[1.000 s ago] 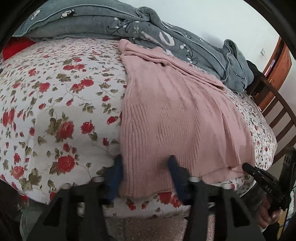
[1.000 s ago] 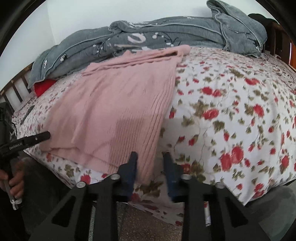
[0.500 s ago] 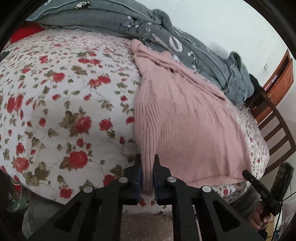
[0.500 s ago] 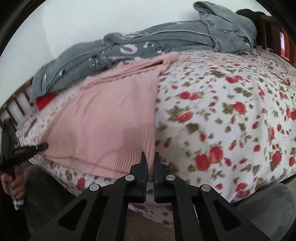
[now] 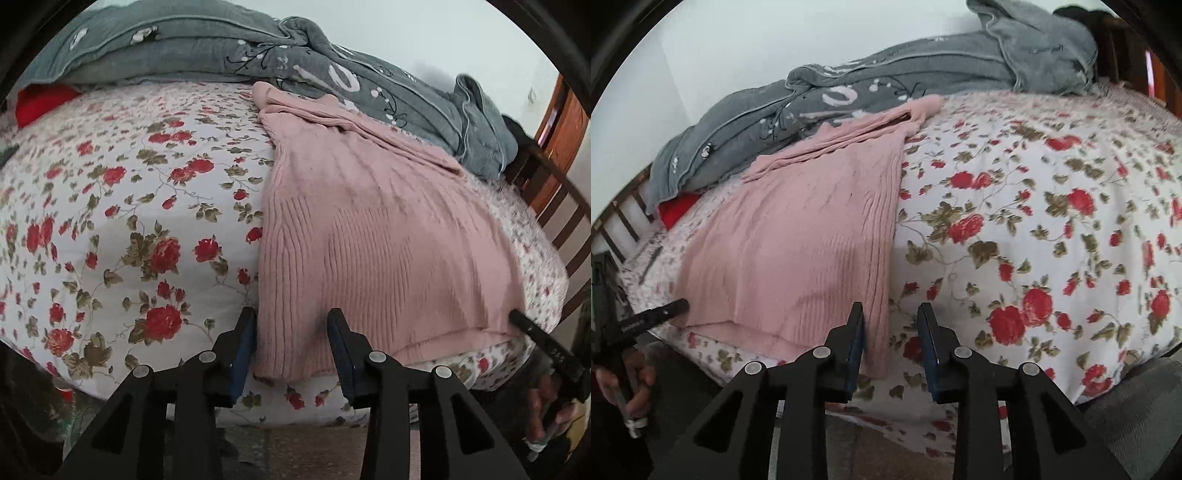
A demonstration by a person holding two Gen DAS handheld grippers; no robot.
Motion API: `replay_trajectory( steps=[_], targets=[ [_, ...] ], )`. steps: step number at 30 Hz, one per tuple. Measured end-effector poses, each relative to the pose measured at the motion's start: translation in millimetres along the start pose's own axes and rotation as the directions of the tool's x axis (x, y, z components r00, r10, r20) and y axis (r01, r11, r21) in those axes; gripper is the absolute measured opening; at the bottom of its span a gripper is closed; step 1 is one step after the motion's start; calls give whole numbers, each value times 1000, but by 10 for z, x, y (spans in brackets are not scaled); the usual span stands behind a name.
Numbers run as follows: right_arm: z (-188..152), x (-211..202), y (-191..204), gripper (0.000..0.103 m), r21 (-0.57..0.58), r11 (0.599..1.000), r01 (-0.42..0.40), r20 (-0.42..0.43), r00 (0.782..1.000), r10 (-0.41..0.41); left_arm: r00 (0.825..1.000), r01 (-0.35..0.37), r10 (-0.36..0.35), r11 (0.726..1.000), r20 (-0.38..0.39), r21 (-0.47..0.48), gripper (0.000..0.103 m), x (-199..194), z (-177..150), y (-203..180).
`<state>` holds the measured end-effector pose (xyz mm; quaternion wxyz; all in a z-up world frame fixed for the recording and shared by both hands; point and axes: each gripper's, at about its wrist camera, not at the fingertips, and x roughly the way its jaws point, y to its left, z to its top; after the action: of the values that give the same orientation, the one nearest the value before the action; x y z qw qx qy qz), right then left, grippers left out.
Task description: Fold small clothes
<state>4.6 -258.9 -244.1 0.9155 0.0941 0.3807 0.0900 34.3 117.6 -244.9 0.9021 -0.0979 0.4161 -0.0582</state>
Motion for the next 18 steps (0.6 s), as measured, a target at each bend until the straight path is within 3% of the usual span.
replay_trajectory(
  steps=[4,9,11,12,13,15,18],
  targets=[
    [-60,0,126,24,-74,996,40,-1,999,-40,1000,24,-24,999,-2,21,37,-9,-22,-22],
    [-80,-2,144,24,-91,995,41,-4,999,-42,993,115,-117,990,-12,-80,36,-27,-3,167],
    [-67,-3,116,20,-72,997,25,-8,1000,-26,992,122,-125,984,-12,-126,24,-38,-19,246],
    [-64,-3,105,8,-66,998,9,-14,1000,-9,993,112,-116,983,-14,-145,20,-41,-29,278],
    [-62,-7,111,6,-62,998,-5,-15,1000,4,992,120,-125,979,-21,-163,8,-41,-37,310],
    [-49,-52,123,6,-60,998,-12,-1,1000,12,986,151,-161,971,-37,-184,7,-36,-48,335],
    [-7,-188,141,5,-60,998,-31,23,999,33,987,150,-156,973,-23,-175,7,-128,-37,293]
  ],
)
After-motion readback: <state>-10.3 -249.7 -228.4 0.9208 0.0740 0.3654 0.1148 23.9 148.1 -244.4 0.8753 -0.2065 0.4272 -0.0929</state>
